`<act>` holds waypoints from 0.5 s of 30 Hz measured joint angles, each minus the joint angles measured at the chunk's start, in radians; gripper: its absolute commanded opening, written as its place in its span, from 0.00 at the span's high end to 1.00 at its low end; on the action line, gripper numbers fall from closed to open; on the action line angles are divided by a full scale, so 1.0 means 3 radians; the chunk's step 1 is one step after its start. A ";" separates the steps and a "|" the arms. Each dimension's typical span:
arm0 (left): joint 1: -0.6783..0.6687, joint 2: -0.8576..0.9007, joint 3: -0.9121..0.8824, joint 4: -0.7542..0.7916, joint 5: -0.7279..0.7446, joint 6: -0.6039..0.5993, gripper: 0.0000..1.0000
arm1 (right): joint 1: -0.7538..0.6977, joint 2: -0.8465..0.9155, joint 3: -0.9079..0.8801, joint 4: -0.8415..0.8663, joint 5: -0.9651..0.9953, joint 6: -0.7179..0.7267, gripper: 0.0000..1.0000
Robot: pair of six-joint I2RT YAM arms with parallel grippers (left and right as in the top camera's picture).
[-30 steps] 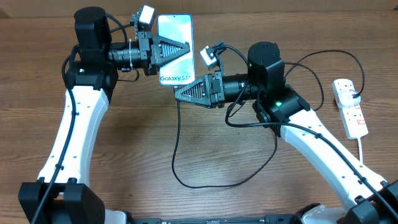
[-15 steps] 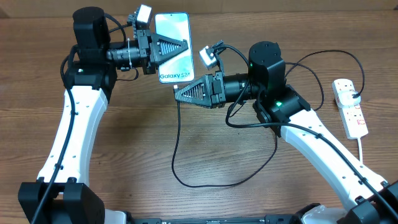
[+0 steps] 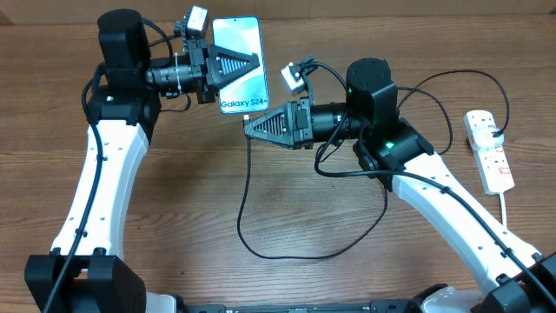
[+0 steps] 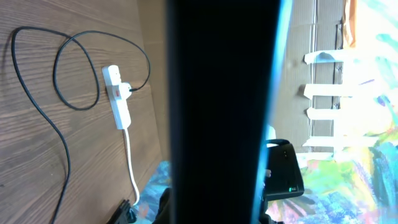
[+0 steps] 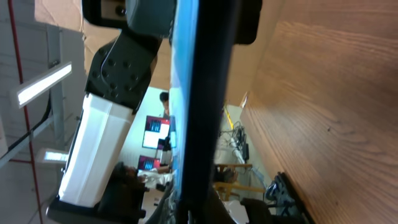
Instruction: Plug charger to phone and switch on socket
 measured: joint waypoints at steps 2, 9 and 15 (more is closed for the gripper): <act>0.0000 0.0000 0.0000 0.0000 -0.0001 -0.0003 0.96 | 0.0000 0.0000 0.0000 -0.0001 0.0050 -0.0001 0.96; 0.0000 0.0000 0.0000 0.0000 -0.0003 -0.0011 0.96 | 0.0000 0.0000 0.0000 -0.0001 0.0123 0.0001 0.96; 0.0000 0.0000 0.0000 0.0000 -0.0061 -0.0011 0.96 | 0.0000 0.0000 0.0000 0.0005 0.0130 0.0003 0.96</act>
